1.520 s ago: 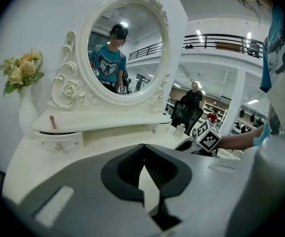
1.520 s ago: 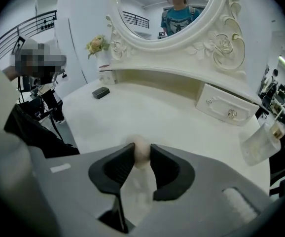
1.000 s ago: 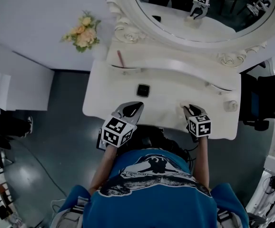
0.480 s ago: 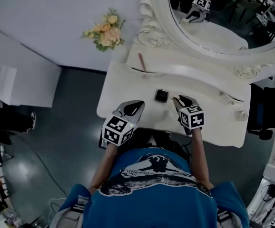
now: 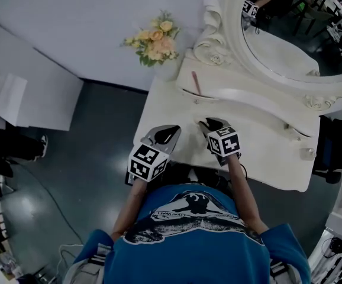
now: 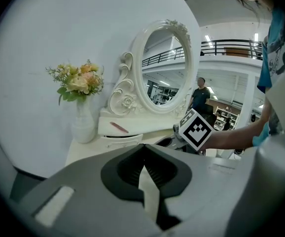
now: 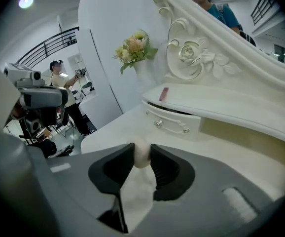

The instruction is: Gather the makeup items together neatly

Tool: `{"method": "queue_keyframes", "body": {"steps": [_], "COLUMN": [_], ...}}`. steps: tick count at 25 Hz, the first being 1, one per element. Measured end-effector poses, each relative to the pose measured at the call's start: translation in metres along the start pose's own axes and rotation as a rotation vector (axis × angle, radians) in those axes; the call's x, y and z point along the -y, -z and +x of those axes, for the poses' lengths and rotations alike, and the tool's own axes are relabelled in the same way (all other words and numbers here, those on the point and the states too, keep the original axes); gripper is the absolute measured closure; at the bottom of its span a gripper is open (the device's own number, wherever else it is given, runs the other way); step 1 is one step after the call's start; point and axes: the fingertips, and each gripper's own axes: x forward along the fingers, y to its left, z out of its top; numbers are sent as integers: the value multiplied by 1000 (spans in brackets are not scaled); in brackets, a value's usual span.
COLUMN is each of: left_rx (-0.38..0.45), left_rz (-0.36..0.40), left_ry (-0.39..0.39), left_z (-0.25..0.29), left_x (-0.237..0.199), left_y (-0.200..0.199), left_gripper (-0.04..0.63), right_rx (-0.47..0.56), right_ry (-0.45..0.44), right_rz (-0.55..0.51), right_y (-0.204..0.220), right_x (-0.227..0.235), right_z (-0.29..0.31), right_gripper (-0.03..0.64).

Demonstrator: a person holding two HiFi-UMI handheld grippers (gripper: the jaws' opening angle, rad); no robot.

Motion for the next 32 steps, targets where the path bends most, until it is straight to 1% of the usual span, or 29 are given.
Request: {"method": "queue_keyframes", "body": {"steps": [6,9,11,13,19,25,32], "left_rx": [19,24,28,29,27,29,24], "left_rz": [-20,-30,-35,-39,-42,-34,-15], "left_ry": [-28,-42,-48,-49,-41,-32,-2], "left_z": [-10,-14,-15,-16,-16,-16,-10], "left_x": [-20,-27,-30,-32,-31,-30,-26], "left_y": [0,0,0,0,1,1,-2], "left_gripper": [584,584,584,584,584,584,584], "right_rx": [-95,-169,-194,-196,-174,-142,-91], "right_ry": [-32,-34,-24,-21,-31,-15,-11], "right_rz": [-57,-120,-156,-159,-98,-82,-91], "right_y": [3,13,16,16,16,12,0], "right_x": [-18,-22,-22,-22,-19,-19,-20], "right_z": [40,54,59,61,60,57,45], "right_gripper": [508,505,502,500,492,465,439]}}
